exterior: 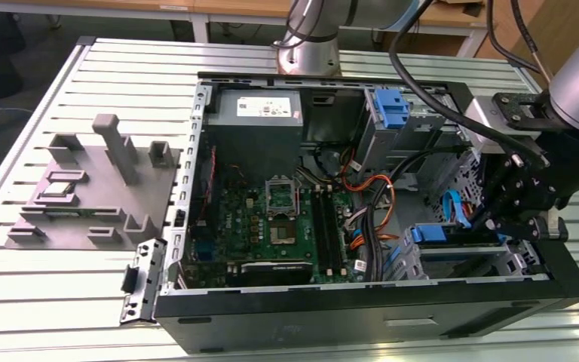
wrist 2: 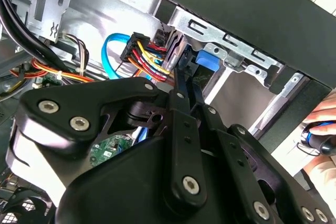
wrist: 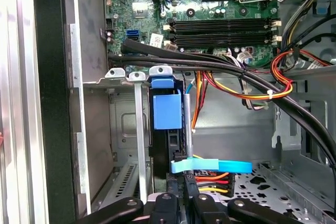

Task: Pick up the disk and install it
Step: 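Insert the second disk wire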

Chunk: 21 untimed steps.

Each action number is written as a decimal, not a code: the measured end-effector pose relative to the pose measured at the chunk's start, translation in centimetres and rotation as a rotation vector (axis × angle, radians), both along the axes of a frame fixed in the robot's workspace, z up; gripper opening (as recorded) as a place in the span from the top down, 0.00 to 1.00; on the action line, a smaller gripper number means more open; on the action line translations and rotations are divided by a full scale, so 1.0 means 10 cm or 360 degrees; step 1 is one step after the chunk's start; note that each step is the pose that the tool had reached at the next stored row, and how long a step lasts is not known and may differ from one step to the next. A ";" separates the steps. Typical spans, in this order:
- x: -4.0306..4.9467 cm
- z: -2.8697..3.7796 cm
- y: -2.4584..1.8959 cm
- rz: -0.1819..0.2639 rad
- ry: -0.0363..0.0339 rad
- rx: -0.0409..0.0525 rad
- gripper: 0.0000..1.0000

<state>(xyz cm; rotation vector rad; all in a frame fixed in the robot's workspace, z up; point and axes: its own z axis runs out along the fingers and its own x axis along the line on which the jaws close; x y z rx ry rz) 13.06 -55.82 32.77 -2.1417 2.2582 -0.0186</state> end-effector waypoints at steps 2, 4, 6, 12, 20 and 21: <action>0.000 -0.003 0.000 0.0000 0.0000 0.0000 0.83; 0.000 -0.005 0.000 0.0000 0.0000 0.0000 0.83; 0.000 -0.005 0.000 0.0000 0.0000 0.0001 0.83; 0.000 -0.007 0.000 0.0000 0.0000 0.0001 0.76; 0.000 0.084 0.000 0.0000 0.0000 0.0001 0.76; 0.000 0.102 0.000 0.0000 0.0000 0.0001 0.76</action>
